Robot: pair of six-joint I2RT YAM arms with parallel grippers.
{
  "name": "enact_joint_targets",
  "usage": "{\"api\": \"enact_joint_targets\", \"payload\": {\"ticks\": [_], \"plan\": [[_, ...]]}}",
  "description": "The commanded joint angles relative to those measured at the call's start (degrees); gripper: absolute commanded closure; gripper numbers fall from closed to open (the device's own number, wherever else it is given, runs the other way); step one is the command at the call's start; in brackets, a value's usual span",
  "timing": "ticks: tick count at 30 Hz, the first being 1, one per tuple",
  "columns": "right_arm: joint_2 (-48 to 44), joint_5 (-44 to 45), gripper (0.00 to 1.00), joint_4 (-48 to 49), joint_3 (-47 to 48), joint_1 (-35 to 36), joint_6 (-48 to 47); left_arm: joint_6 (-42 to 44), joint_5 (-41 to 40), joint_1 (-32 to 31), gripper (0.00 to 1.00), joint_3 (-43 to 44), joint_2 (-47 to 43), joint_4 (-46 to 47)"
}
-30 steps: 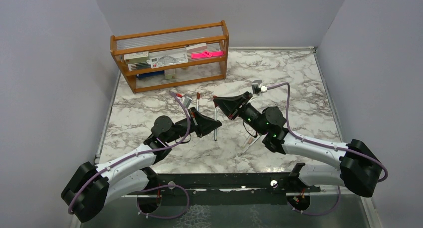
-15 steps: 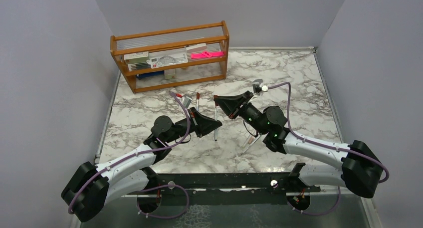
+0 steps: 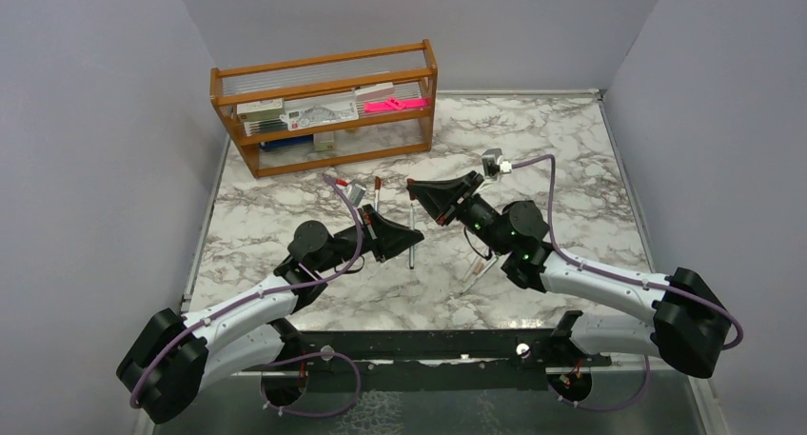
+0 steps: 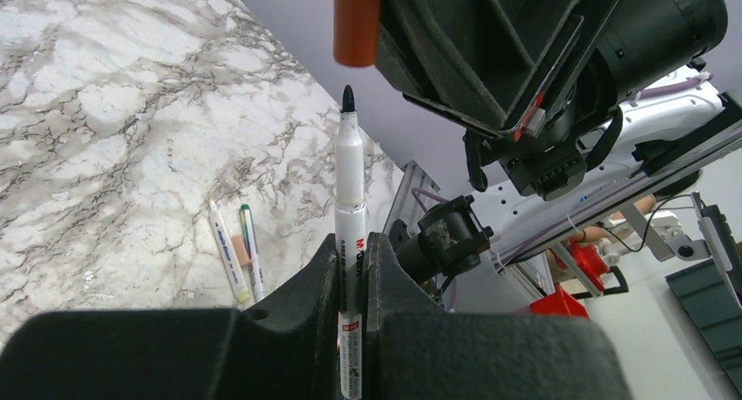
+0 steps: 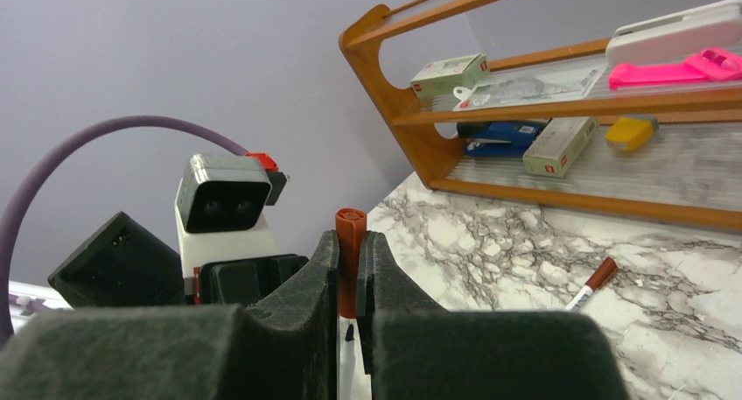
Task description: Insert the pens into the pen caps
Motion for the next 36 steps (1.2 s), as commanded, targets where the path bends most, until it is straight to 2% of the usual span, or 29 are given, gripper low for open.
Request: {"api": "enact_joint_targets", "payload": {"ticks": [1,19,26,36], "plan": [[-0.2,-2.94,0.98,0.73,-1.54,-0.25,-0.07,-0.03,0.54,-0.3,1.0,0.48,-0.75,2.26],[-0.84,-3.98,0.99,0.94,-4.16,-0.2,2.5,0.23,-2.12,-0.38,1.0,0.83,-0.67,2.29],[-2.36,-2.88,0.99,3.45,-8.97,-0.2,6.65,2.5,-7.94,-0.43,1.0,2.94,-3.54,2.27],[-6.38,-2.8,0.99,2.42,-14.2,-0.21,8.5,3.24,-10.37,-0.42,1.0,5.84,-1.0,3.43]]}}
